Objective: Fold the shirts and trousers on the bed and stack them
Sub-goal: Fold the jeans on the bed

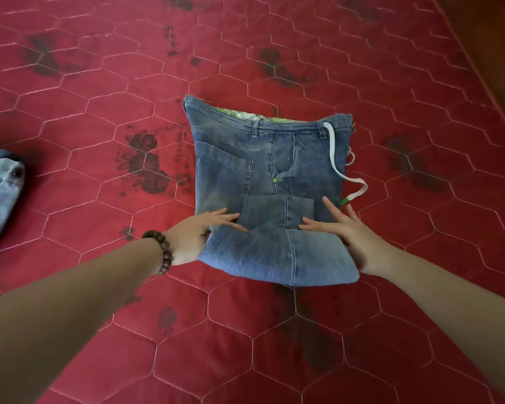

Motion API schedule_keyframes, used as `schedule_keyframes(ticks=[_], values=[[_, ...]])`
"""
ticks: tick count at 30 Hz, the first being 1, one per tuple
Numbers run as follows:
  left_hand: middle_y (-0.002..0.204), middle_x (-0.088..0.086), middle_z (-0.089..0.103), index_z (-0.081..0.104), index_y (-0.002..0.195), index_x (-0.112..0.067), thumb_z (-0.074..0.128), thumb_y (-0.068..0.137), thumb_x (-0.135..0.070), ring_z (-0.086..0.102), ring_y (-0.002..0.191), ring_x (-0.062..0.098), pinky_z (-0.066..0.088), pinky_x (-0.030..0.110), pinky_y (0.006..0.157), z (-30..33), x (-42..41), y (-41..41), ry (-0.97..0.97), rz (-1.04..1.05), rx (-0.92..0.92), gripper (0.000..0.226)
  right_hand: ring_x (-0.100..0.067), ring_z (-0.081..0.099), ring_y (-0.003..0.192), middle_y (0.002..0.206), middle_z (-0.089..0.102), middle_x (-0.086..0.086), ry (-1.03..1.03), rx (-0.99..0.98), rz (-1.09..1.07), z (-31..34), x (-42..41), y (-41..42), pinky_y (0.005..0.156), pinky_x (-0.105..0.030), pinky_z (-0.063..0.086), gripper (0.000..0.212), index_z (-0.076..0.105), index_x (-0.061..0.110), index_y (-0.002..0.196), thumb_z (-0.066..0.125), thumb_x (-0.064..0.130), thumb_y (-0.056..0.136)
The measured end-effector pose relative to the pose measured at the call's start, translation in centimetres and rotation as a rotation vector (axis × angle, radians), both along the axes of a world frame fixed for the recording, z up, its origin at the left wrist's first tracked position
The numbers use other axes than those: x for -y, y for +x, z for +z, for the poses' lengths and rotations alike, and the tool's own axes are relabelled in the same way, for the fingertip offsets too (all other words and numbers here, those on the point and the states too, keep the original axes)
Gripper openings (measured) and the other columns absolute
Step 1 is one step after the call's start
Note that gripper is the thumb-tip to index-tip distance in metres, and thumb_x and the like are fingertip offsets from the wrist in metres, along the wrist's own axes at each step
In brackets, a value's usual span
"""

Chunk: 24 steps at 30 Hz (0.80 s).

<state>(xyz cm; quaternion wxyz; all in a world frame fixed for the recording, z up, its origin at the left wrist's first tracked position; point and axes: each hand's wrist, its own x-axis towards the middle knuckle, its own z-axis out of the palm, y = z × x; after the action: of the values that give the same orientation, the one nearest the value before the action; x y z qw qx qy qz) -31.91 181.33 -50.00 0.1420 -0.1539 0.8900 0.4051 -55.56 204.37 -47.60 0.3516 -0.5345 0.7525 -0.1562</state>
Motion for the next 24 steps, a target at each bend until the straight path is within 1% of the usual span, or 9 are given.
schedule_keyframes(ticks=[2, 4, 6, 7, 9, 12, 15, 21, 24], values=[[0.154, -0.012, 0.028, 0.039, 0.142, -0.034, 0.058, 0.094, -0.013, 0.017, 0.143, 0.002, 0.016, 0.012, 0.112, 1.7, -0.8, 1.3, 0.162, 0.159, -0.011, 0.056, 0.001, -0.004, 0.143, 0.136, 0.015, 0.032, 0.028, 0.119, -0.063, 2.2, -0.5, 1.5, 0.114, -0.020, 0.001, 0.050, 0.029, 0.036, 0.139, 0.051, 0.016, 0.098], [0.145, -0.015, 0.039, 0.043, 0.137, -0.036, 0.059, 0.093, -0.027, 0.031, 0.137, 0.000, 0.027, 0.018, 0.109, 3.6, -1.8, 2.5, 0.248, 0.278, -0.046, 0.048, -0.012, 0.026, 0.143, 0.145, 0.036, 0.015, 0.082, 0.186, -0.167, 4.1, -1.7, 2.7, 0.115, -0.021, 0.016, 0.037, 0.035, 0.030, 0.132, 0.043, 0.011, 0.101], [0.104, -0.010, 0.064, 0.065, 0.109, -0.019, 0.057, 0.079, -0.068, 0.059, 0.101, 0.008, 0.045, 0.025, 0.086, 4.8, -2.4, 2.8, 0.328, 0.423, -0.066, 0.059, 0.010, 0.062, 0.088, 0.087, 0.070, 0.023, 0.035, 0.232, -0.451, 5.6, -0.9, 4.2, 0.082, -0.008, 0.043, 0.019, 0.060, 0.025, 0.096, 0.046, 0.013, 0.100], [0.082, 0.000, 0.061, 0.066, 0.095, -0.004, 0.052, 0.071, -0.081, 0.058, 0.080, 0.017, 0.044, 0.033, 0.072, 5.2, -2.3, 2.8, 0.342, 0.494, -0.085, 0.082, 0.012, 0.058, 0.063, 0.061, 0.062, 0.026, 0.008, 0.286, -0.505, 6.6, -0.8, 5.0, 0.064, -0.006, 0.042, 0.025, 0.057, 0.027, 0.077, 0.049, 0.017, 0.099], [0.070, 0.006, 0.050, 0.059, 0.085, 0.009, 0.054, 0.071, -0.078, 0.049, 0.067, 0.018, 0.038, 0.033, 0.063, 5.9, -2.2, 1.9, 0.340, 0.639, -0.106, 0.088, 0.004, 0.046, 0.045, 0.044, 0.047, 0.017, -0.042, 0.337, -0.599, 7.1, -0.9, 5.8, 0.051, -0.009, 0.034, 0.036, 0.048, 0.021, 0.062, 0.052, 0.025, 0.097], [0.060, 0.001, 0.043, 0.051, 0.068, -0.001, 0.058, 0.091, -0.043, 0.041, 0.053, 0.013, 0.033, 0.017, 0.049, 5.4, -2.6, -0.8, 0.171, 0.823, -0.082, 0.048, -0.009, 0.054, 0.070, 0.071, 0.057, 0.008, -0.069, 0.292, -0.792, 4.6, 0.4, 5.7, 0.064, -0.022, 0.039, 0.028, 0.056, 0.016, 0.077, 0.051, 0.034, 0.097], [0.070, -0.007, 0.053, 0.054, 0.084, -0.012, 0.059, 0.090, -0.046, 0.051, 0.064, 0.013, 0.036, 0.022, 0.054, 3.3, -3.1, -3.4, 0.091, 0.791, 0.021, 0.034, -0.015, 0.059, 0.090, 0.092, 0.064, 0.007, 0.001, 0.330, -0.912, 1.5, 2.2, 5.7, 0.082, -0.031, 0.044, 0.020, 0.063, 0.022, 0.099, 0.053, 0.039, 0.096], [0.077, 0.006, 0.059, 0.054, 0.093, -0.007, 0.056, 0.093, -0.029, 0.057, 0.078, 0.028, 0.036, 0.031, 0.060, 1.8, -1.7, -5.9, -0.165, 0.861, -0.090, 0.022, -0.024, 0.053, 0.070, 0.069, 0.052, 0.000, -0.083, -0.008, -1.028, -1.0, 3.0, 5.4, 0.058, -0.030, 0.033, 0.023, 0.052, 0.007, 0.082, 0.052, 0.025, 0.097], [0.113, 0.007, 0.057, 0.052, 0.119, -0.015, 0.055, 0.092, -0.029, 0.054, 0.102, 0.029, 0.039, 0.042, 0.084, 1.5, -2.9, -5.4, -0.557, 0.806, -0.064, 0.031, -0.026, 0.058, 0.086, 0.093, 0.058, -0.005, -0.094, -0.347, -0.978, 0.0, 3.4, 6.3, 0.067, -0.034, 0.044, 0.020, 0.054, 0.009, 0.103, 0.060, 0.024, 0.091]])
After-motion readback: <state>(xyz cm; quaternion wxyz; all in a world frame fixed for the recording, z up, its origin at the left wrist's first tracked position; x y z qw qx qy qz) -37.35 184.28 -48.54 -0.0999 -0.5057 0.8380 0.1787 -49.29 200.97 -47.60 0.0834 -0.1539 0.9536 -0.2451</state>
